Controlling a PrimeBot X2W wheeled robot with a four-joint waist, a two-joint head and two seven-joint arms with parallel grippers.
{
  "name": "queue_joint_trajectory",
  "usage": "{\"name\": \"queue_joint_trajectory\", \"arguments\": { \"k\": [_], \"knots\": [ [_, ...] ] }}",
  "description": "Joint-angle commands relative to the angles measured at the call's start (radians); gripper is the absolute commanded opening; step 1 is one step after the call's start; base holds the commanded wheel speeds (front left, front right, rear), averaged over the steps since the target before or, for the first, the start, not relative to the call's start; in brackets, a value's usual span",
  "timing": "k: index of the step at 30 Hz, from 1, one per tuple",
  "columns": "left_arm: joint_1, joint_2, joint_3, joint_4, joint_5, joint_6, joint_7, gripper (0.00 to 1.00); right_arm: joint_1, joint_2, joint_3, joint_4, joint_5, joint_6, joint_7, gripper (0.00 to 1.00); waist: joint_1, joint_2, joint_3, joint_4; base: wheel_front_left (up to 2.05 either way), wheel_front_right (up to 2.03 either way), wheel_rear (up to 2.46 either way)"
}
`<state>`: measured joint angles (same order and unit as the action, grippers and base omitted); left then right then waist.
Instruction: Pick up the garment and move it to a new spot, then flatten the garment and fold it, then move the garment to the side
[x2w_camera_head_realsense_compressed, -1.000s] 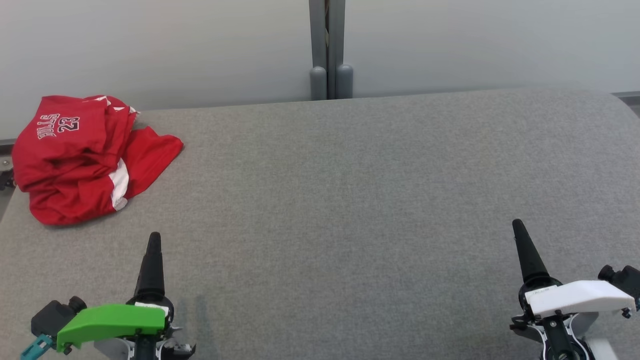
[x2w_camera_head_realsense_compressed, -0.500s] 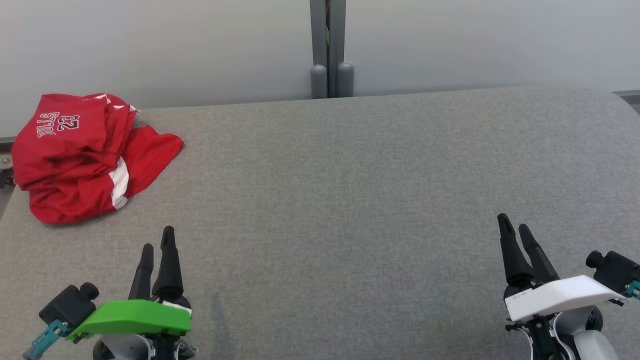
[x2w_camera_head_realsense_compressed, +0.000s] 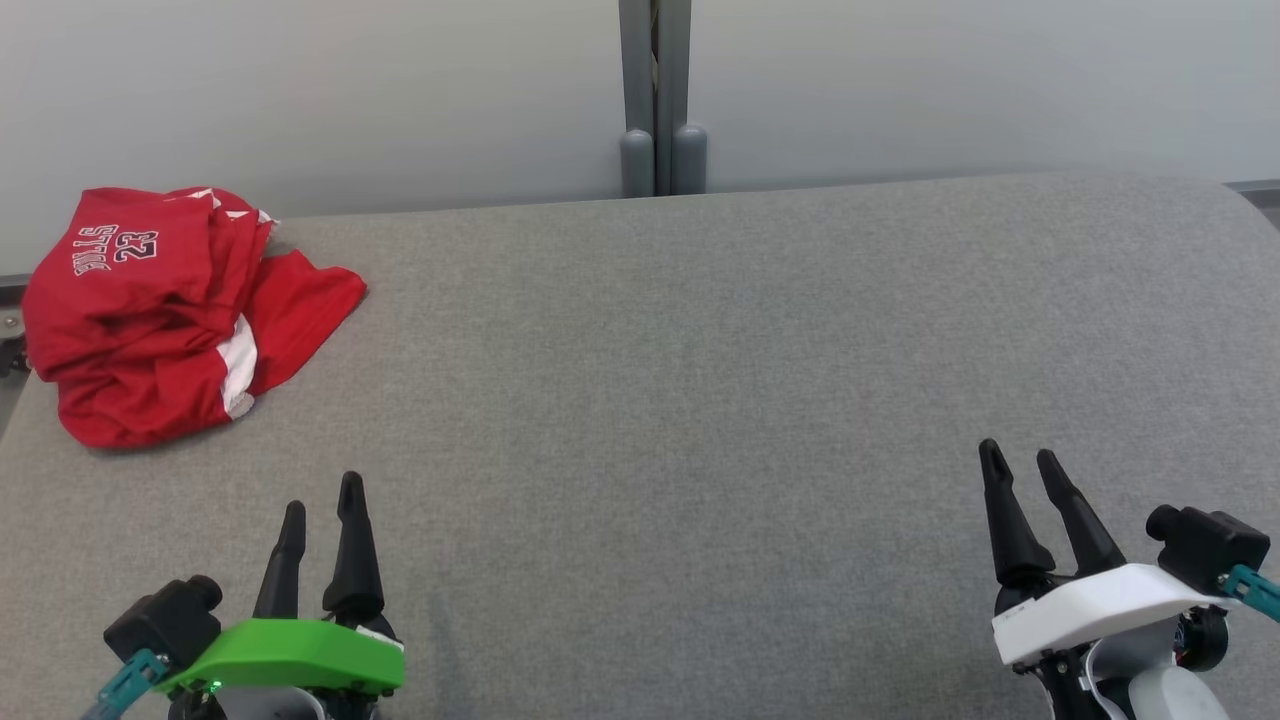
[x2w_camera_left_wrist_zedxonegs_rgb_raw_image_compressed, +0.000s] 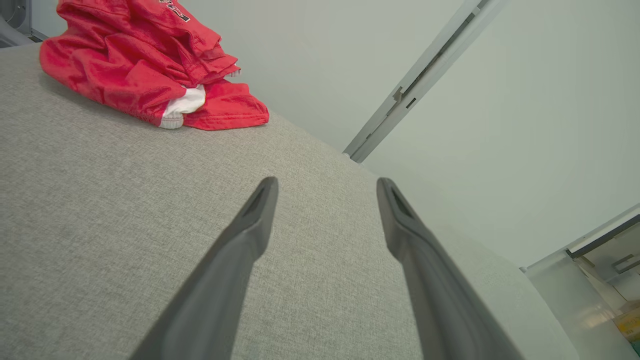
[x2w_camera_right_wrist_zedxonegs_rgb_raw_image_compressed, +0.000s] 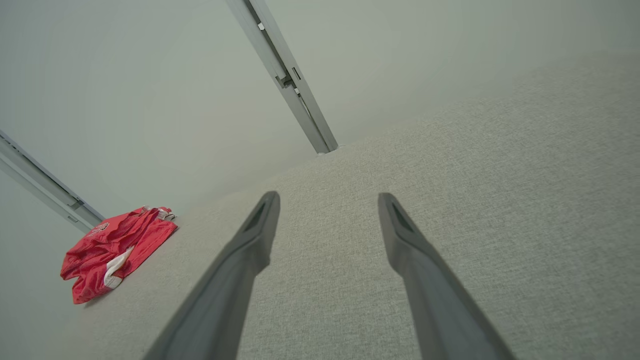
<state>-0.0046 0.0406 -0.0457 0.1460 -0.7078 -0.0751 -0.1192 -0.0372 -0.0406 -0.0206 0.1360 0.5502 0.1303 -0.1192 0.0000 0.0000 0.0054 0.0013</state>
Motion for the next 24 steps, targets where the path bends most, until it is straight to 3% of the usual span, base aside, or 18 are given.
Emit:
{"name": "queue_joint_trajectory", "arguments": {
  "k": [1,24],
  "knots": [
    [0.008,0.008,-0.004,-0.005,0.034,-0.004,-0.011,1.00,0.000,-0.007,0.003,-0.010,-0.039,0.000,-0.011,1.00,0.0000,0.0000,0.000,0.001,0.00,0.00,0.00],
    [0.020,0.010,-0.033,0.034,0.233,-0.011,-0.069,1.00,0.008,-0.009,0.031,-0.013,-0.288,0.000,-0.069,1.00,0.0000,0.0000,0.009,0.004,0.00,0.00,0.00]
  ]
}}
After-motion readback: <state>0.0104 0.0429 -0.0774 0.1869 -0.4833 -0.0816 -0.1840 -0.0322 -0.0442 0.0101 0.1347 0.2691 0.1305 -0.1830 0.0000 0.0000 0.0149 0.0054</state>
